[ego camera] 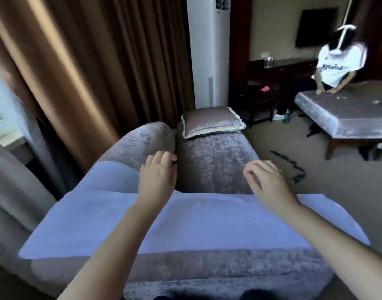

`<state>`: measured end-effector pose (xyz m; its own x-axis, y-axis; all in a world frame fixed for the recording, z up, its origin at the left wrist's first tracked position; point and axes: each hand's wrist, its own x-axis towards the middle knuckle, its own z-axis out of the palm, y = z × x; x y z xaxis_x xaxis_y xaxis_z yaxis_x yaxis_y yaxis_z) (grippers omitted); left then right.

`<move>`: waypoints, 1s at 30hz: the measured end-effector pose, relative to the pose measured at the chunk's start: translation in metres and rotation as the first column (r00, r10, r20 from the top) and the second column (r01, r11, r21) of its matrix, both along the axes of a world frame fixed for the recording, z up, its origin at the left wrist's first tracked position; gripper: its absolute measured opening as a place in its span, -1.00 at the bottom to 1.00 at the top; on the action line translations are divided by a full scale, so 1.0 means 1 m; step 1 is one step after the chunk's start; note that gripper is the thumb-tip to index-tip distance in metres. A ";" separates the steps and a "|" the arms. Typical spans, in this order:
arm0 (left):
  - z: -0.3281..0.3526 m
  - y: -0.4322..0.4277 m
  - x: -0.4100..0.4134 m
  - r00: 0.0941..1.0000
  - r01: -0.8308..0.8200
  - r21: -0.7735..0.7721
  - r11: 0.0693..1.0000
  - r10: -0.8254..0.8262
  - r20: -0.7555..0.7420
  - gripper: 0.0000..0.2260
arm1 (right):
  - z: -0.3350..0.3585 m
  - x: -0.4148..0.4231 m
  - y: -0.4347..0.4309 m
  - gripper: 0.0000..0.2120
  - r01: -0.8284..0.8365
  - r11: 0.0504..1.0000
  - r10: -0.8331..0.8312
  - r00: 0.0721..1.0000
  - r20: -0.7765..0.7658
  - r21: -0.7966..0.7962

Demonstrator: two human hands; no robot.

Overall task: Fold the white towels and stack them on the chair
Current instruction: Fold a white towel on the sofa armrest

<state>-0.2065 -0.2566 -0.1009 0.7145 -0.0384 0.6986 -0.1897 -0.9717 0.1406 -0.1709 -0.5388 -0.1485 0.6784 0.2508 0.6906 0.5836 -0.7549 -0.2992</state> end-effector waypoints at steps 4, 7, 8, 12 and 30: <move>-0.012 -0.069 0.071 0.990 0.096 0.104 0.990 -0.083 -0.116 -0.91 | 0.012 0.036 -0.060 -0.74 0.166 0.982 -0.169 0.985 0.027 0.089; -0.029 -0.094 0.116 0.969 0.208 0.247 0.947 -0.165 -0.184 -0.77 | 0.022 0.070 -0.066 -0.85 0.225 0.965 -0.228 0.973 0.012 0.132; -0.036 -0.097 0.126 0.961 0.228 0.316 0.921 -0.160 -0.227 -0.72 | 0.018 0.081 -0.063 -0.85 0.227 0.963 -0.232 0.973 0.018 0.146; -0.070 -0.088 0.157 0.778 0.302 0.334 0.893 -0.028 -0.628 -0.84 | -0.019 0.107 -0.051 -0.76 0.115 0.993 -0.116 0.993 0.020 0.040; -0.064 -0.078 0.154 0.697 0.131 0.290 0.948 0.120 -0.707 -0.82 | -0.035 0.118 -0.053 -0.82 0.077 0.996 -0.086 0.978 -0.192 -0.051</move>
<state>-0.0524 -0.3342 -0.1653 0.9855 -0.1566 -0.0659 -0.1604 -0.9854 -0.0568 -0.0530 -0.5921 -0.1834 0.8174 0.2159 0.5341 0.4539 -0.8123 -0.3663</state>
